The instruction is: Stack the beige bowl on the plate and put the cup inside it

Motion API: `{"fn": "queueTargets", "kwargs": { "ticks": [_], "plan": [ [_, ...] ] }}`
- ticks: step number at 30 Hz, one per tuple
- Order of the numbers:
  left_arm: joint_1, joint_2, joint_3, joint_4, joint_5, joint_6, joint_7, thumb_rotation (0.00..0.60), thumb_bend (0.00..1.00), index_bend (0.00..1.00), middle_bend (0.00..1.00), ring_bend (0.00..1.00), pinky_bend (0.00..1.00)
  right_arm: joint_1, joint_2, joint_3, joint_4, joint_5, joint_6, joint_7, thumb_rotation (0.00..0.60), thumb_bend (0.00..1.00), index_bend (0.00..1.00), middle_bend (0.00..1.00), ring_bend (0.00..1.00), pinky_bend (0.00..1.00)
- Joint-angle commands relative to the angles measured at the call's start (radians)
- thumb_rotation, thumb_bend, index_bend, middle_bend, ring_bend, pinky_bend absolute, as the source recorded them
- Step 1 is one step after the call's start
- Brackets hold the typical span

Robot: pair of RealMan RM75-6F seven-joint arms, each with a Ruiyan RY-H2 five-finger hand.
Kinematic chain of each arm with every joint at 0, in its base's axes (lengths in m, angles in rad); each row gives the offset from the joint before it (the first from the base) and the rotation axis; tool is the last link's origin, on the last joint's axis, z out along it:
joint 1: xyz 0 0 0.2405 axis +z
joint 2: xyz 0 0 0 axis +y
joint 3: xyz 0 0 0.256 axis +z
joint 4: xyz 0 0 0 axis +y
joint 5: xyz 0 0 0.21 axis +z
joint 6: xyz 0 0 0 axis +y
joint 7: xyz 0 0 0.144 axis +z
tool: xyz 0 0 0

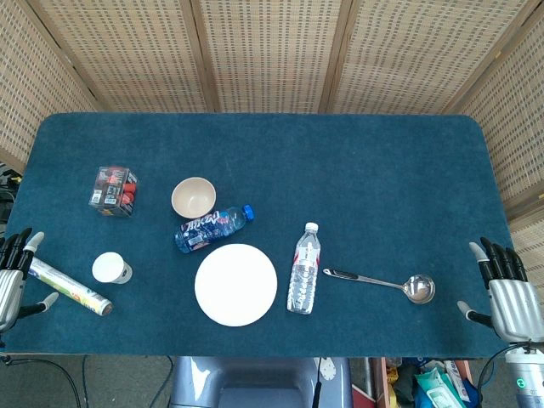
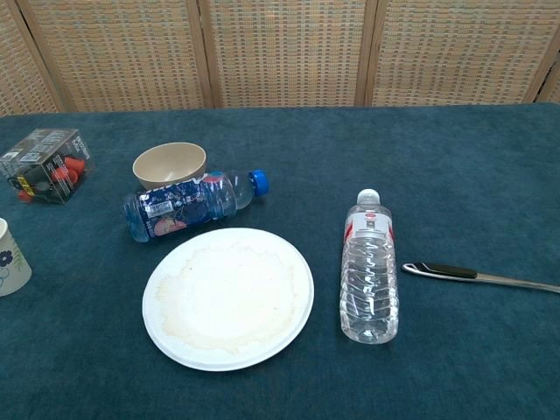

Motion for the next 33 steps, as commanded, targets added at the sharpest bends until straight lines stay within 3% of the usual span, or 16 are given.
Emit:
{"fn": "queueTargets", "kwargs": {
  "ticks": [1, 24, 33],
  "plan": [
    [-0.002, 0.0, 0.0, 0.0, -0.004, -0.005, -0.002, 0.6, 0.0, 0.0, 0.0, 0.0, 0.0, 0.0, -0.001, 0.002, 0.002, 0.004, -0.001, 0.002, 0.6, 0.14, 0.01, 0.0, 0.0, 0.0],
    [-0.011, -0.004, -0.001, -0.005, 0.011, -0.008, -0.019, 0.6, 0.01, 0.0, 0.0, 0.0, 0.0, -0.003, 0.004, 0.004, 0.008, 0.011, -0.003, 0.024, 0.6, 0.14, 0.01, 0.0, 0.0, 0.0],
    [-0.074, 0.044, -0.058, -0.03, -0.004, -0.051, -0.008, 0.6, 0.11, 0.0, 0.0, 0.0, 0.0, -0.003, 0.006, 0.007, 0.018, 0.021, -0.009, 0.044, 0.6, 0.14, 0.01, 0.0, 0.0, 0.0]
  ]
}}
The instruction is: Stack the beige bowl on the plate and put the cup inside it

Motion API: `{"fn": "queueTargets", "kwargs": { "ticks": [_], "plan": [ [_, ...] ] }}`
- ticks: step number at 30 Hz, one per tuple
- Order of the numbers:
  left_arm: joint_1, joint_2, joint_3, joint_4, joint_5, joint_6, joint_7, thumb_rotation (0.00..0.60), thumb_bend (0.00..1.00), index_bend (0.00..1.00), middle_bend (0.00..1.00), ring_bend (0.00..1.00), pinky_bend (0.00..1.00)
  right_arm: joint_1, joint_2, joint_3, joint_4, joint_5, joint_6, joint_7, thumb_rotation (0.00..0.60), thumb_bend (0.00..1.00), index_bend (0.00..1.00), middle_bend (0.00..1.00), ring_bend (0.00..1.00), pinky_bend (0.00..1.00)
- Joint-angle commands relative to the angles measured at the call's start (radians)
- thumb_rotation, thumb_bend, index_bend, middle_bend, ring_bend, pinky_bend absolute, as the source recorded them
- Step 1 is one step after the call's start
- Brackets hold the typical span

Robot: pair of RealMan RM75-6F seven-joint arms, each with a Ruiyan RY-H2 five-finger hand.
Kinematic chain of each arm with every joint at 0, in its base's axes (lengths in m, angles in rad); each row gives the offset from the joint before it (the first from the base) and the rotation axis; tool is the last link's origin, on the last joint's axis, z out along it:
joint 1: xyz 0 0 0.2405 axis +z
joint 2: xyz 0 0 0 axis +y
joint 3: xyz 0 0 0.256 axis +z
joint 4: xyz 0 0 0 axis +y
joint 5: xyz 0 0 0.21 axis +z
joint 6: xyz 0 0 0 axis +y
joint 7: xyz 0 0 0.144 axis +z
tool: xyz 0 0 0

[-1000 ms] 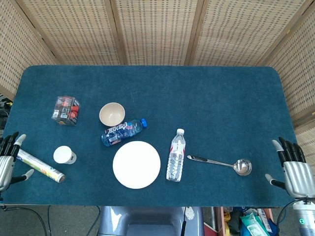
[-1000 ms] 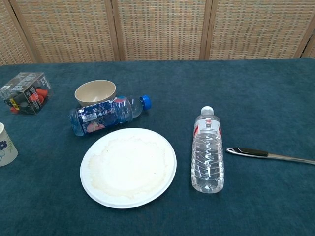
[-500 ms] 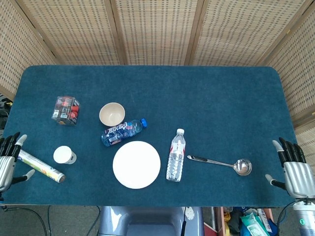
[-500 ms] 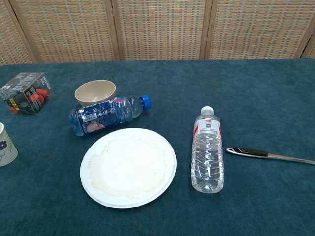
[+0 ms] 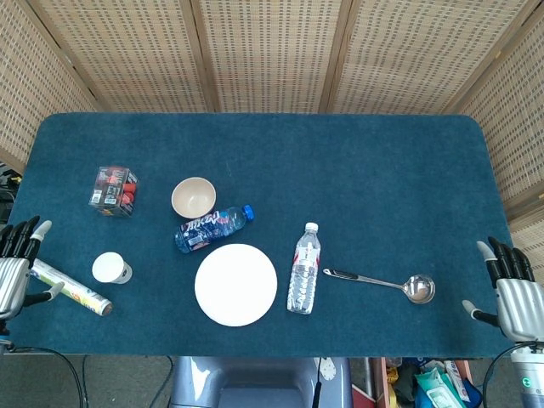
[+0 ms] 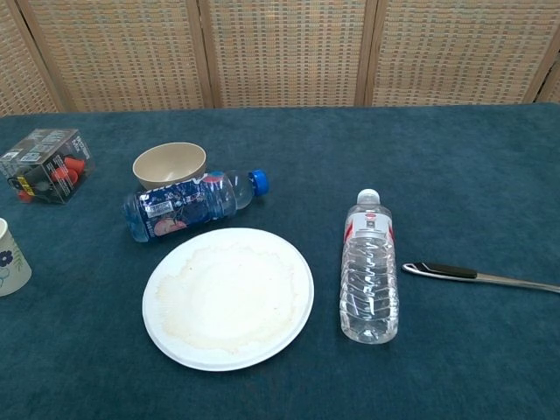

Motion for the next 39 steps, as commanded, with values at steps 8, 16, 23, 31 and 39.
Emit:
{"fn": "queueTargets", "kwargs": {
  "ticks": [8, 16, 23, 31, 39],
  "plan": [
    [-0.122, 0.051, -0.104, -0.049, -0.061, -0.103, 0.022, 0.6, 0.19, 0.12, 0.0, 0.0, 0.0, 0.003, -0.001, 0.0, 0.0, 0.004, -0.01, 0.003, 0.6, 0.14, 0.01, 0.0, 0.0, 0.0],
    [-0.258, -0.011, -0.161, 0.044, -0.164, -0.252, 0.088, 0.6, 0.27, 0.28, 0.0, 0.0, 0.0, 0.005, 0.003, 0.004, 0.006, 0.018, -0.022, 0.022, 0.6, 0.14, 0.01, 0.0, 0.0, 0.0],
    [-0.365, -0.091, -0.184, 0.132, -0.275, -0.387, 0.147, 0.6, 0.37, 0.31, 0.0, 0.0, 0.03, 0.011, 0.003, 0.003, 0.015, 0.023, -0.039, 0.043, 0.6, 0.14, 0.01, 0.0, 0.0, 0.0],
    [-0.47, -0.183, -0.167, 0.202, -0.365, -0.5, 0.259, 0.6, 0.37, 0.33, 0.0, 0.0, 0.03, 0.017, 0.004, 0.009, 0.032, 0.043, -0.062, 0.079, 0.6, 0.14, 0.01, 0.0, 0.0, 0.0],
    [-0.552, -0.281, -0.142, 0.284, -0.46, -0.565, 0.355, 0.6, 0.37, 0.33, 0.0, 0.0, 0.03, 0.015, 0.007, 0.014, 0.049, 0.054, -0.068, 0.124, 0.6, 0.14, 0.01, 0.0, 0.0, 0.0]
  ]
}}
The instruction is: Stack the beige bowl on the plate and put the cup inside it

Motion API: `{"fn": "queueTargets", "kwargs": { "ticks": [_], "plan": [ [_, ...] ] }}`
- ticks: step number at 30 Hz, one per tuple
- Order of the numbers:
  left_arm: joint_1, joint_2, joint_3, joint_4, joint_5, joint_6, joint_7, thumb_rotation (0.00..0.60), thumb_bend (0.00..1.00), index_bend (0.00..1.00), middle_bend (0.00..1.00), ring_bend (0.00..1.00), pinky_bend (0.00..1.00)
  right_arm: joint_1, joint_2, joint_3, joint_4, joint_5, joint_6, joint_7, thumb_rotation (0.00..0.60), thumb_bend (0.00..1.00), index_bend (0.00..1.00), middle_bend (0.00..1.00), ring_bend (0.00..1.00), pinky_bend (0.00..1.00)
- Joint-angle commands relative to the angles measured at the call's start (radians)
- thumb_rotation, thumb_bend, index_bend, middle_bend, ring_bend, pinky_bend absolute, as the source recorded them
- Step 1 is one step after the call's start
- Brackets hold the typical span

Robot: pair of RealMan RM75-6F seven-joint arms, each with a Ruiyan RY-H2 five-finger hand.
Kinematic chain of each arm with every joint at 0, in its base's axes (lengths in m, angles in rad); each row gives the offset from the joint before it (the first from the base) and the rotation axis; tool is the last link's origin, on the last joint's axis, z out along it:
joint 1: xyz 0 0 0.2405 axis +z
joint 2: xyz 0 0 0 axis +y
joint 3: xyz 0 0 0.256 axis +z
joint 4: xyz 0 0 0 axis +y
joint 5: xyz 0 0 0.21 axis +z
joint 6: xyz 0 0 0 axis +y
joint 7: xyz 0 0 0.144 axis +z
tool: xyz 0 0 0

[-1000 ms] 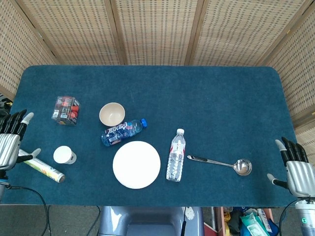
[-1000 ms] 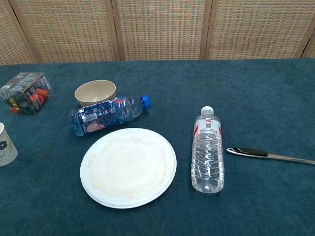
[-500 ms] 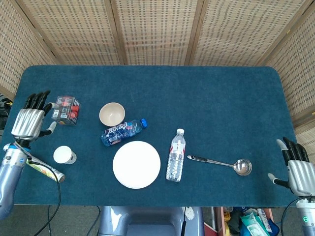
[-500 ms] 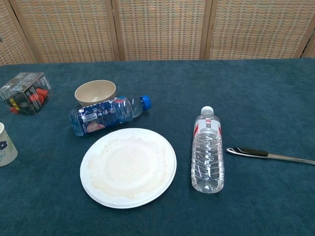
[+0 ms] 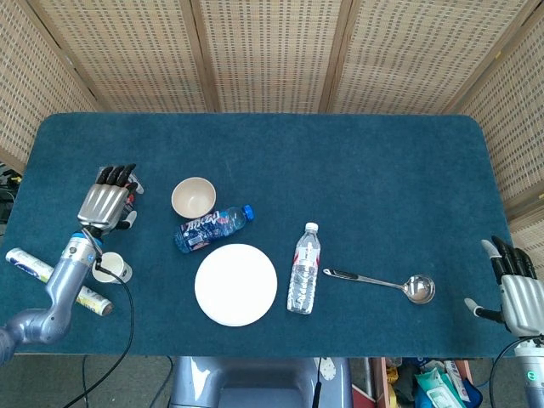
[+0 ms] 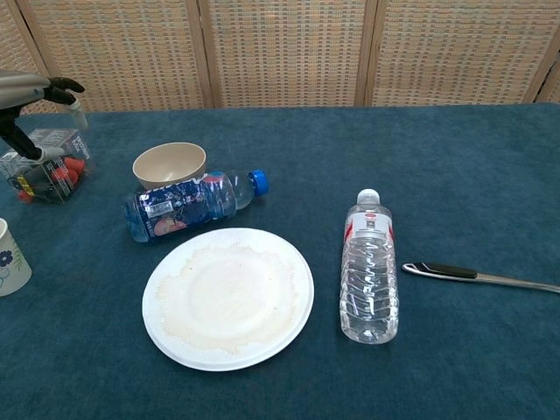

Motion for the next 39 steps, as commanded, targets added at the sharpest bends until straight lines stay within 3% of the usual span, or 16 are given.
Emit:
{"fn": "queueTargets", "kwargs": {
  "ticks": [1, 17, 39],
  "plan": [
    [-0.035, -0.045, 0.019, 0.042, -0.022, -0.015, 0.045, 0.6, 0.37, 0.33, 0.0, 0.0, 0.03, -0.001, 0.002, 0.004, 0.01, 0.01, -0.004, 0.02, 0.6, 0.14, 0.01, 0.0, 0.0, 0.0],
    [-0.12, -0.166, 0.042, 0.156, -0.088, -0.061, 0.099, 0.6, 0.39, 0.34, 0.0, 0.0, 0.04, 0.003, 0.001, 0.014, 0.048, 0.038, -0.032, 0.081, 0.6, 0.14, 0.01, 0.0, 0.0, 0.0],
    [-0.18, -0.279, 0.073, 0.273, -0.096, -0.08, 0.11, 0.6, 0.43, 0.36, 0.0, 0.0, 0.04, 0.001, 0.001, 0.027, 0.083, 0.057, -0.048, 0.159, 0.6, 0.14, 0.01, 0.0, 0.0, 0.0]
  ]
}}
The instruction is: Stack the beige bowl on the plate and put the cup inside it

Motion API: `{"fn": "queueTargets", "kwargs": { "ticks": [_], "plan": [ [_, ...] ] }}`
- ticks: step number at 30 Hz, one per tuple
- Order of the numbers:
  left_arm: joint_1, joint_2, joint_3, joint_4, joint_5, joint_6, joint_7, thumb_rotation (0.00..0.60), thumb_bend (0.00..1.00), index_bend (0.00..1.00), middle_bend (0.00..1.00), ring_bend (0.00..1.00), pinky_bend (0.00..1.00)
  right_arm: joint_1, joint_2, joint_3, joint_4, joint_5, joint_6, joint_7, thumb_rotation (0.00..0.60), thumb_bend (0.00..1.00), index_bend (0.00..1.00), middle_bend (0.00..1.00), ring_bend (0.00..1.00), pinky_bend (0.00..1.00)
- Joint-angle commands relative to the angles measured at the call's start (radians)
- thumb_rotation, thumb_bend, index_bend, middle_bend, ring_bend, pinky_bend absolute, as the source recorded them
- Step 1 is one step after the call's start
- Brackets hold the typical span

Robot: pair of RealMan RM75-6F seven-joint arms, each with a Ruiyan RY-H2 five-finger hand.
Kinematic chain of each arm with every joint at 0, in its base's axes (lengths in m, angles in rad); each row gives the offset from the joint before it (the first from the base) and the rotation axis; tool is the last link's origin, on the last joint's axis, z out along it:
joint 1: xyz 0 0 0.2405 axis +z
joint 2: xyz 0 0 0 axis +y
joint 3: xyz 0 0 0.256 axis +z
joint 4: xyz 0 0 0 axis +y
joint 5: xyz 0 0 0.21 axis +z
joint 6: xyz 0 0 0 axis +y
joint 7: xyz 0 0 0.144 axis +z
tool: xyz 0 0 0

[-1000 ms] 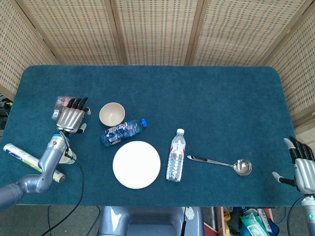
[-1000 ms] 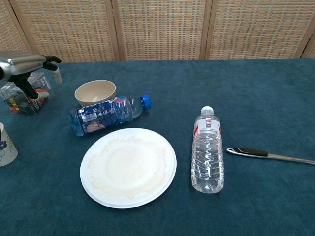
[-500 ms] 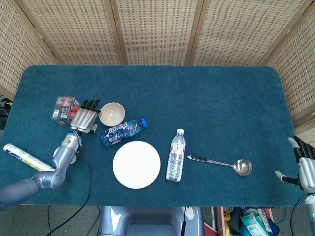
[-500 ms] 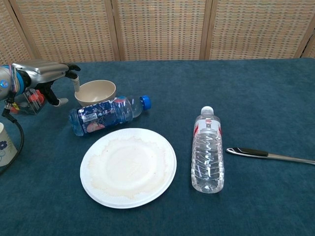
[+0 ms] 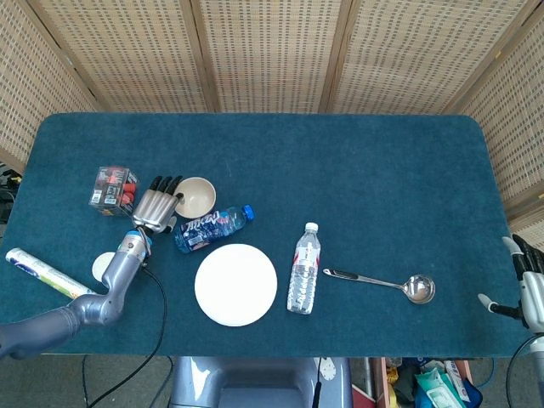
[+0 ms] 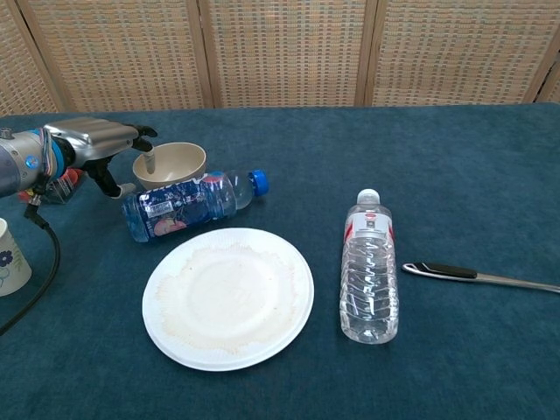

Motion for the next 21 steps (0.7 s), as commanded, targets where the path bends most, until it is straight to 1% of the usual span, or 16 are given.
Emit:
{"fn": "queueTargets", "kwargs": {
  "ticks": [1, 2, 4, 7, 12, 15, 21],
  "plan": [
    [-0.006, -0.016, 0.008, 0.021, 0.001, -0.005, 0.004, 0.6, 0.44, 0.37, 0.0, 0.0, 0.05, 0.0, 0.0, 0.001, 0.003, 0.001, -0.002, 0.008, 0.6, 0.14, 0.01, 0.0, 0.0, 0.0],
    [-0.008, -0.022, 0.008, 0.029, 0.002, -0.004, 0.003, 0.6, 0.44, 0.39, 0.0, 0.0, 0.05, 0.001, 0.0, 0.002, 0.004, 0.0, -0.003, 0.012, 0.6, 0.14, 0.01, 0.0, 0.0, 0.0],
    [-0.008, -0.033, 0.008, 0.039, 0.005, -0.001, -0.004, 0.6, 0.47, 0.46, 0.0, 0.0, 0.06, 0.001, 0.001, 0.001, 0.005, -0.002, -0.004, 0.018, 0.6, 0.14, 0.01, 0.0, 0.0, 0.0],
    [-0.005, -0.054, 0.012, 0.061, 0.032, 0.019, -0.023, 0.6, 0.5, 0.53, 0.0, 0.0, 0.08, -0.001, 0.006, 0.0, 0.003, -0.015, -0.001, 0.045, 0.6, 0.14, 0.01, 0.0, 0.0, 0.0],
    [0.003, -0.078, 0.02, 0.095, 0.058, 0.041, -0.039, 0.6, 0.54, 0.61, 0.01, 0.0, 0.09, -0.006, 0.011, -0.003, 0.004, -0.032, 0.013, 0.071, 0.6, 0.14, 0.01, 0.0, 0.0, 0.0],
    [0.009, -0.084, 0.022, 0.107, 0.071, 0.052, -0.052, 0.6, 0.55, 0.64, 0.02, 0.0, 0.1, -0.009, 0.012, -0.003, 0.004, -0.037, 0.021, 0.078, 0.6, 0.14, 0.01, 0.0, 0.0, 0.0],
    [0.024, -0.069, 0.019, 0.102, 0.112, 0.085, -0.09, 0.6, 0.55, 0.65, 0.03, 0.0, 0.11, -0.011, 0.014, -0.004, 0.004, -0.04, 0.025, 0.082, 0.6, 0.14, 0.01, 0.0, 0.0, 0.0]
  ]
}}
